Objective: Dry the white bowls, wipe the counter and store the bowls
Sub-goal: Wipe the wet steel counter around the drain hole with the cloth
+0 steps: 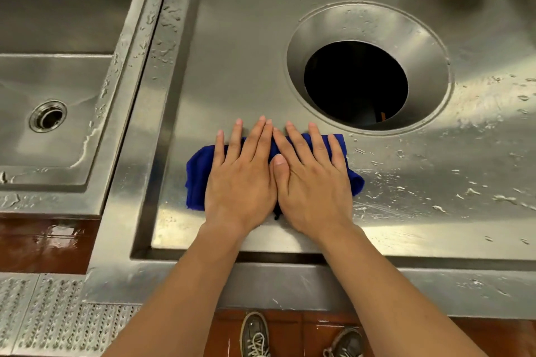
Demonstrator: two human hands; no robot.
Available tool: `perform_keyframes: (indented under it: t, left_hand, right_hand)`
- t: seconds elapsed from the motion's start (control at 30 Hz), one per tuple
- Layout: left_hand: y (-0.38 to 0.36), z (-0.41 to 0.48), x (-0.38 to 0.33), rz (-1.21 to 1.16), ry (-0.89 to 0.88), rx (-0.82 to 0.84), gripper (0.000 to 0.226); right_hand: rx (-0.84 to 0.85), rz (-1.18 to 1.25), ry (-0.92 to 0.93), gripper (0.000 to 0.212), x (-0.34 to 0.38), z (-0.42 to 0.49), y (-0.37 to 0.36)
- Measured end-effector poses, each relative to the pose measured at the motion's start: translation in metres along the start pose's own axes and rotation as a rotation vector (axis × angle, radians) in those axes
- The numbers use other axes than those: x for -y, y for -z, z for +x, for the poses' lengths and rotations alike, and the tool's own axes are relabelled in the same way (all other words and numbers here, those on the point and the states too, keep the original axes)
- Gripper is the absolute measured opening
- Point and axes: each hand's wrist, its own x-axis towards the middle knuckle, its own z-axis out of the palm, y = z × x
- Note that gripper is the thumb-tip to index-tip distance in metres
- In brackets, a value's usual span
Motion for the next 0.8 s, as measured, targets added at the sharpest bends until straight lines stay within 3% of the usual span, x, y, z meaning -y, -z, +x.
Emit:
perform_keyframes:
  t: [0.27,0.8]
  left_hand:
    - [-0.016,0.001,-0.066,-0.008,-0.049,0.014,0.064]
    - [-0.041,0.03,-0.214,-0.024,-0.188,0.028,0.072]
  right_hand:
    - [-0.011,0.015,-0.057,0.056,-0.062,-0.028,0.016]
    - [0.031,-0.028,-0.181,0.062,-0.205,-0.06,0.05]
